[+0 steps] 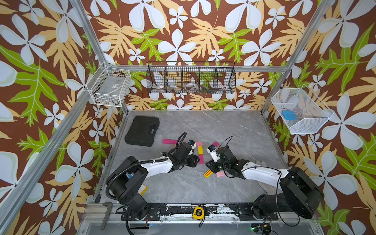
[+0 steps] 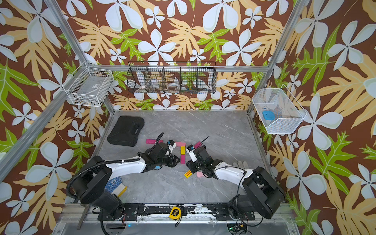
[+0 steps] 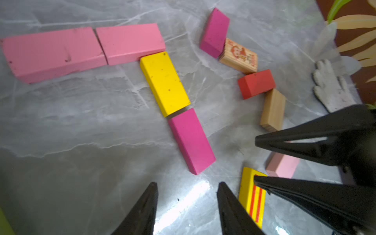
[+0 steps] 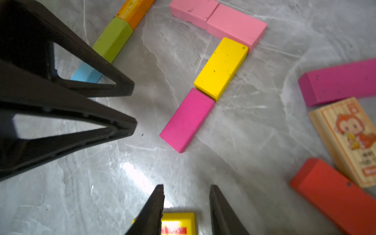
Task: Assemble the number 7 with building blocks
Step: Assemble the building block at the center of the board, then adjust the building block at the center of the board.
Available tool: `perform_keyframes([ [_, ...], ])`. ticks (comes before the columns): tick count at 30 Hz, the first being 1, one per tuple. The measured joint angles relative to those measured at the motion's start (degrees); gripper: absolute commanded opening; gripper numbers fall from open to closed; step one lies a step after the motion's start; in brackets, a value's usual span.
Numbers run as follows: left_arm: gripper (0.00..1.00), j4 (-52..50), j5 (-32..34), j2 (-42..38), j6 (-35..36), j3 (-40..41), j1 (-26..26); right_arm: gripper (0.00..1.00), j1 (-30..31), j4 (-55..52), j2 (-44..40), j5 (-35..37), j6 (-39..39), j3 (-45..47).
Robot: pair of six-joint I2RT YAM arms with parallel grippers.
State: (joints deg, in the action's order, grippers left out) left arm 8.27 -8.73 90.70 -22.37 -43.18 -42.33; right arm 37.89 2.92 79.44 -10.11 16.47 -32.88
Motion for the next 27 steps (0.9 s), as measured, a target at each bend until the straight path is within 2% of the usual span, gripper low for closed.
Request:
perform_keyframes([
  [4, 0.74, 1.55, -1.22, -2.43, 1.51, 2.05, -0.02, 0.4, 2.19, -3.28, -4.15, 0.07, 4.98, 3.63],
  [8, 0.8, 2.84, -1.84, -3.1, 2.75, 2.21, -0.04, 0.43, 5.84, -5.2, -10.05, 1.01, 10.69, 7.56],
  [13, 0.86, 3.32, -2.05, -2.03, 4.07, 0.46, -0.04, 0.45, 6.62, -5.01, -13.53, 1.09, 15.63, 11.13],
  [19, 0.93, 4.31, -2.05, -3.26, 4.39, 0.72, -0.07, 0.46, 6.71, -2.12, -8.98, 0.0, 17.35, 9.75],
  [27, 0.93, 3.74, 0.2, -6.12, 4.44, 2.82, -0.09, 0.46, 6.73, 1.14, 0.24, -1.81, 14.56, 4.61],
])
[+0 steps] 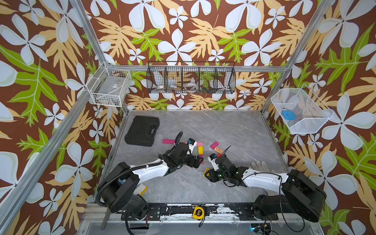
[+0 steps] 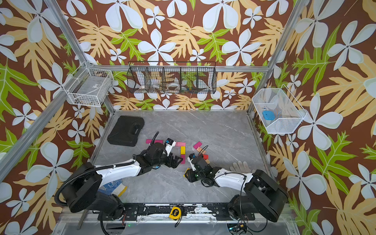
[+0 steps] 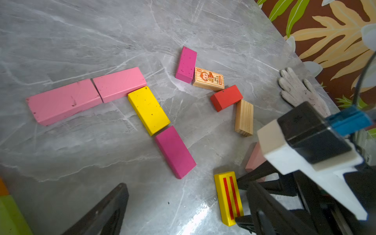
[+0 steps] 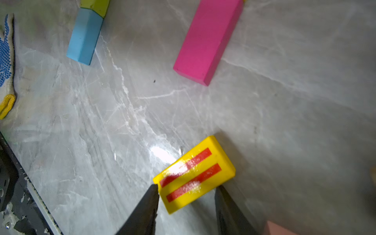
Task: Assemble the number 7 with building blocks
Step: Adjust the building block at the center of the board.
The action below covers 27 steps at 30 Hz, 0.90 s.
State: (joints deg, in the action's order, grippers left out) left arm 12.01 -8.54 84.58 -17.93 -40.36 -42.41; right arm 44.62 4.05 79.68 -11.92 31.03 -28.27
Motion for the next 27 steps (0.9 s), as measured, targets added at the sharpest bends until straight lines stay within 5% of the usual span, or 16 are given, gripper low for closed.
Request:
perform_keyframes([
  [8, 0.93, -1.14, 2.71, -1.4, 0.15, 1.79, 0.02, 0.46, 0.0, 1.27, 5.25, -2.34, -6.16, -3.93],
  [16, 0.89, -2.12, 3.58, -2.12, 0.11, 2.62, 0.04, 0.45, 0.02, 0.9, 0.92, -3.5, -11.06, 0.15],
  [27, 0.68, -3.17, 3.34, -0.94, -1.2, 3.32, 0.04, 0.3, 0.87, -0.98, -2.71, -2.54, -10.4, 2.78],
])
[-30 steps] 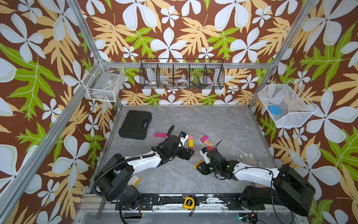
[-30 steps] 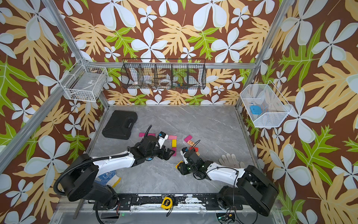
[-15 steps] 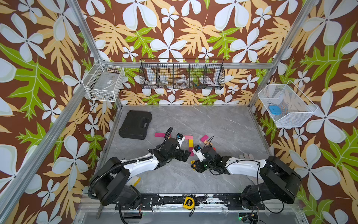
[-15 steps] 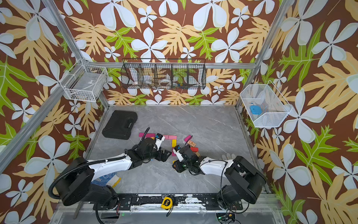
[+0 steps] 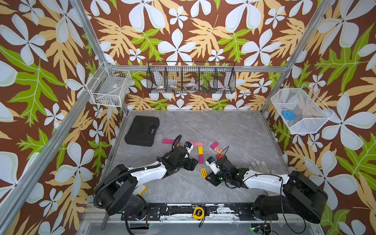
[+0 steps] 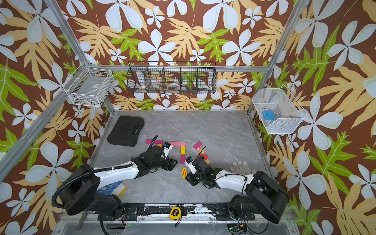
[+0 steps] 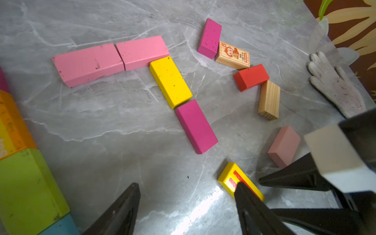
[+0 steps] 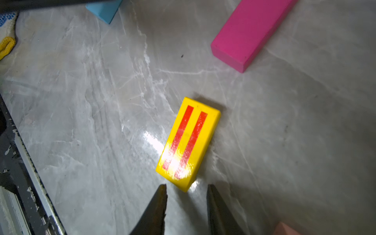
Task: Assemble the number 7 with building blocks
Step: Assemble the building block at the center of the board.
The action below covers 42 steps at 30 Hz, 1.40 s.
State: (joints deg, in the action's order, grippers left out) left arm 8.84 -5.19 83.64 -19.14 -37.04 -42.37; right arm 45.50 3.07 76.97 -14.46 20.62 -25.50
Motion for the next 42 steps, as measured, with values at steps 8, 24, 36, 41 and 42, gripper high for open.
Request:
perform_keyframes([
  [8, 0.55, -0.87, 0.66, 1.81, -0.79, 0.85, -0.81, 0.26, 0.79, 0.55, 1.84, 1.46, 0.31, -1.03],
  [24, 0.48, -1.29, 1.46, 7.19, -1.38, -1.29, -2.32, 0.24, 1.25, 1.84, 7.63, 3.06, -2.27, -5.68],
  [36, 0.48, -1.44, 1.22, 9.16, -0.68, -2.64, -2.38, 0.25, 0.72, 1.2, 9.62, 3.54, -5.9, -7.69],
  [41, 0.48, -1.49, 1.22, 9.7, -0.33, -3.1, -2.43, 0.25, 0.5, 1.18, 9.84, 3.5, -6.34, -7.91],
  [42, 0.48, -1.49, 1.2, 9.81, -0.33, -3.26, -2.43, 0.25, 0.44, 1.18, 9.81, 3.52, -6.51, -7.89],
])
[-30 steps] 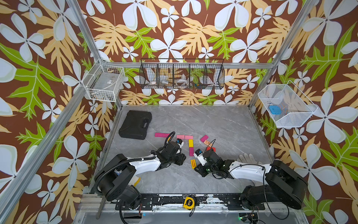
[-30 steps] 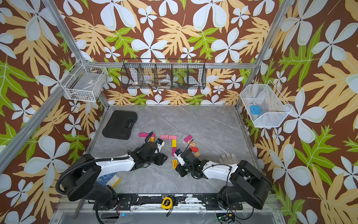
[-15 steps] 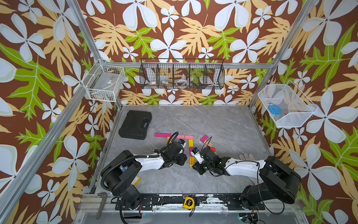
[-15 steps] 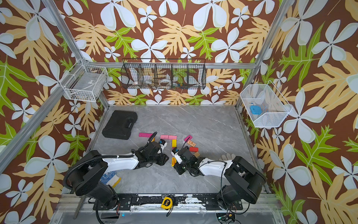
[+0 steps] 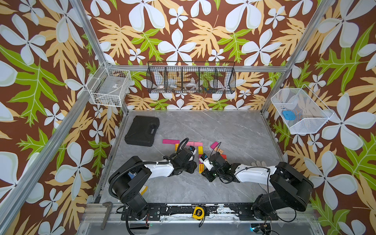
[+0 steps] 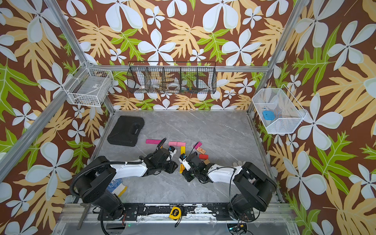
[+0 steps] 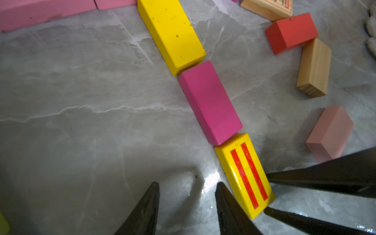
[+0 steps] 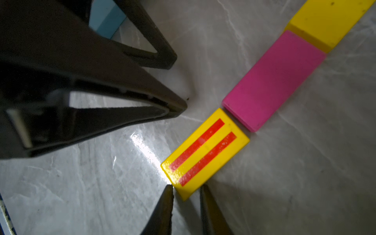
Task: Assemble the number 7 with building blocks
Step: Assemble the building block at the center of the board.
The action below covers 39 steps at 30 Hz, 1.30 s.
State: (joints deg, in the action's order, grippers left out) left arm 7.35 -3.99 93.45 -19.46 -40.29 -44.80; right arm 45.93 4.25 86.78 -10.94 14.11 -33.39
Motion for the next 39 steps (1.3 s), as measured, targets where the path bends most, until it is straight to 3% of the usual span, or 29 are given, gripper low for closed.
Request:
perform_keyframes([
  [39, 0.47, 0.22, -0.15, 0.85, -0.02, -0.74, -0.39, 0.25, -0.96, 1.31, -0.57, 0.63, 0.68, 1.07],
])
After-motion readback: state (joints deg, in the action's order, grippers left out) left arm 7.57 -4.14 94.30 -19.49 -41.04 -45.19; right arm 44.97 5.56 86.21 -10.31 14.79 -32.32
